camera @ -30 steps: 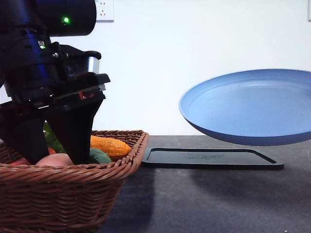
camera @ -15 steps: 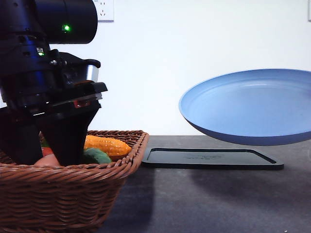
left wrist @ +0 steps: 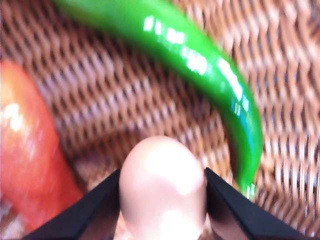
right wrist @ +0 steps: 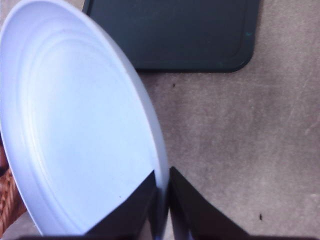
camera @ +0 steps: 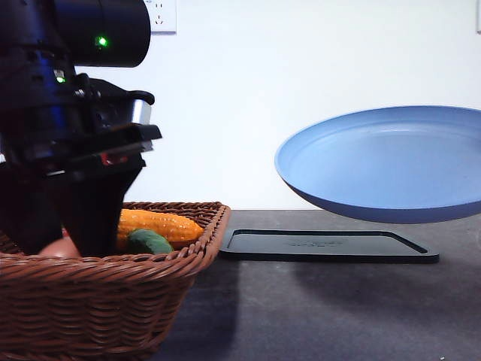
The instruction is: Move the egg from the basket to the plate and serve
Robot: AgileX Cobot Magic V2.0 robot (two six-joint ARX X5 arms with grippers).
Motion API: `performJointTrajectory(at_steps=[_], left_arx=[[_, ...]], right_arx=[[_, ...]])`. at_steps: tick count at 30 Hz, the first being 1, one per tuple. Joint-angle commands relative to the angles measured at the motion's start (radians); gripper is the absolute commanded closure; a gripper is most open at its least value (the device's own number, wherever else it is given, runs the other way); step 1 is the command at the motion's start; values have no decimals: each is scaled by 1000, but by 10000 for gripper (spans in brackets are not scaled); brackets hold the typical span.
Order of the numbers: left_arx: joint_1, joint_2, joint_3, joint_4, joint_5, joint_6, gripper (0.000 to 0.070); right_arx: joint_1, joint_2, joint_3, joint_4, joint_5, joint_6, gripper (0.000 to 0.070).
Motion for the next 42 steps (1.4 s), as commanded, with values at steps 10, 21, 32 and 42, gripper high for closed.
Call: performJointTrajectory(at_steps=[10,21,32,42], left_arx=[[-64,-94,246,-34,-2,18,552],[-264,-88,342,45,3,18,551],[-353,-13,342,47,1,30,552],[-372,44,342,39,1,30,552]], right_arx=[[21,4,11,11,-85,66,700],[163,30,11,-12,-90,99,700],[323,81,11,-47,-130,98,700],[365,82,11,-53,-138,108,700]])
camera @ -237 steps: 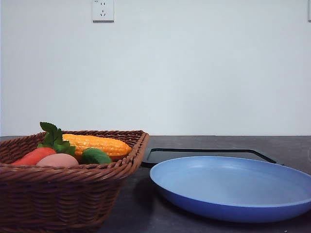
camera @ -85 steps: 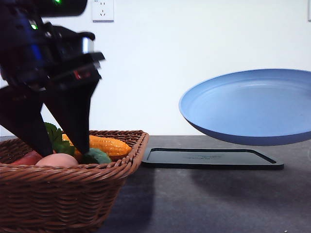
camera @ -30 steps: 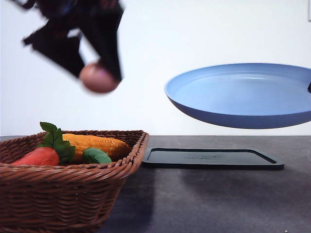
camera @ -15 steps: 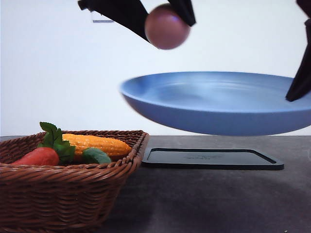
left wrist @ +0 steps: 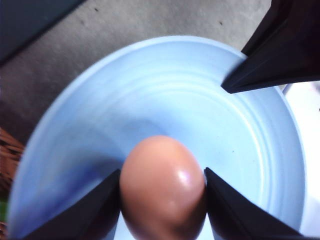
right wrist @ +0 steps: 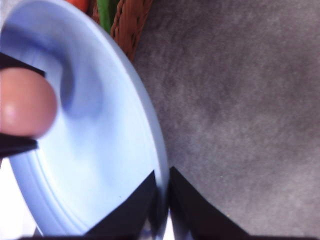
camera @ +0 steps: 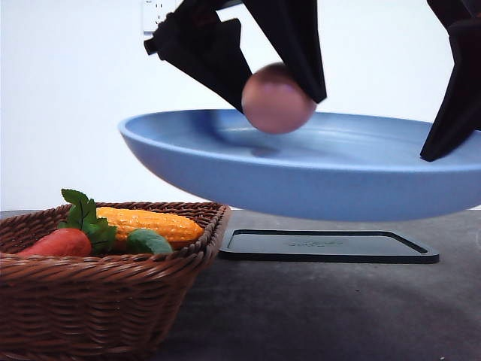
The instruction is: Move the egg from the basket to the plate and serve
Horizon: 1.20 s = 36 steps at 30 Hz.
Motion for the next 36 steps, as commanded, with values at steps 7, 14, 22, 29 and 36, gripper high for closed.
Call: performJointTrajectory(at_steps=[7,14,22,29,36], left_arx=[[-26,56,15,4,1,16,551],[-33,75,15,-5,0,16,531],[-34,74,15,-4,0,16,354],[-34,64,38,-16,0,16,292],[-25,-18,102,-90,-5,49,291]], right_arx=[[14,9,11,3,-34,12,700],[14,9,11,0,-33,3,700],[14,9,11,-1,-33,1,700],[14,10,11,-5,-33,2,700],[13,20,11,-26,-33,9,700]])
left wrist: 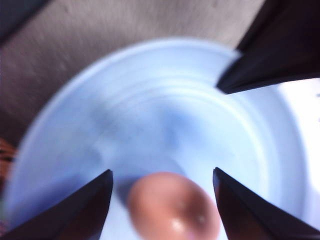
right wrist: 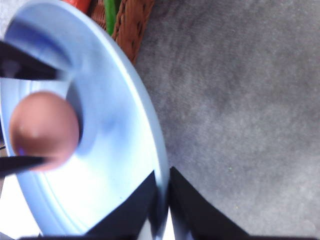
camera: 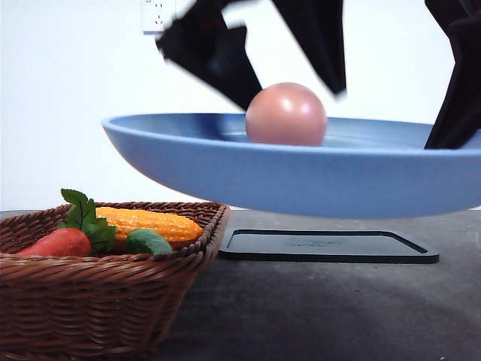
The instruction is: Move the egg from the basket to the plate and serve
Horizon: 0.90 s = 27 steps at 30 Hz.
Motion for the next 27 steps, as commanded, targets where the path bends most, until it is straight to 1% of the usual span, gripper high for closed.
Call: performJointTrajectory(at_steps=[1,3,6,9,12,15,19,22,24,27], left_arx=[[-2,-29,42,-23,-9,32,291],[8,-62,62,-57,-23,47,291],[23,-128,83,-104,-67,60,291],[40,-204,91,-141,-117,72,291],[60,-285,91,-169,-176,71,291],[75,-364,91,-194,-249,71,291],[80,-470,91,-216,-362,71,291],[80,-541,91,-220,-426,71,291],[80,-580,91,-219,-452,70,291],[80,-633,91,-217,-462,70,291]], right_arx=[[3,17,11,-5,-15,7,700],[3,28,11,-15,-15,8,700],[3,46,11,-17,-17,7,700],[1,80,11,-10,-16,6,700],[-20,121,11,4,-17,5,700],[-56,159,11,47,-35,2,700],[-119,223,14,144,-110,3,700],[-178,287,37,182,-118,0,700],[-214,334,64,198,-118,-8,700],[-257,413,130,219,-117,-11,700]])
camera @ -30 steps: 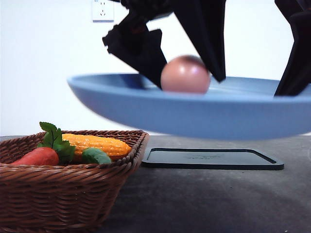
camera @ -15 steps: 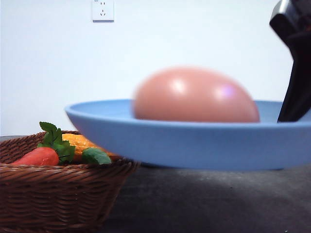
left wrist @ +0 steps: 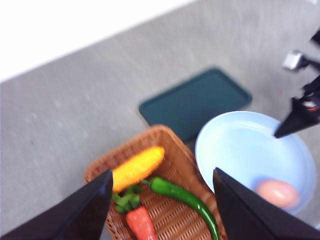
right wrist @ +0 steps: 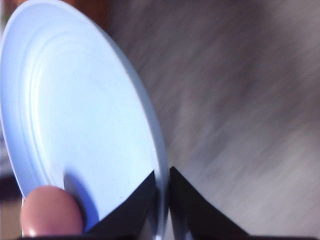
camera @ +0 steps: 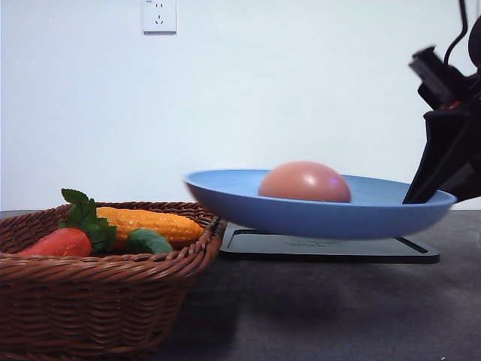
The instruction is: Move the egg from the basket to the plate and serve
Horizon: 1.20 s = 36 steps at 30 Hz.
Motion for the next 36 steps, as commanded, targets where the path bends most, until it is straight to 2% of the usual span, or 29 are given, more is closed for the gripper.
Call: performJointTrajectory(at_steps=[1,9,22,26,33,36], left_arx=[[-8,-10,23,10,-8,6,291],[-8,-76,22,8,-8,-13,291],[-8,-72,22,-10,-8,-18,291],[-8,-66,22,-11,-8,-20,291],[-8,-50,22,-10,-8,-21,291],[-8,-38,22,-11,-8,-21,291]], right_arx=[[-17,52,67,21,-18,-10,700],[-65,301,352,9,41,-16,700],[-73,690,766,-144,90,-17,700],[-77,745,827,-174,94,-17,700],[-90,750,835,-200,133,-37,700],[-92,750,835,-241,198,-73,700]])
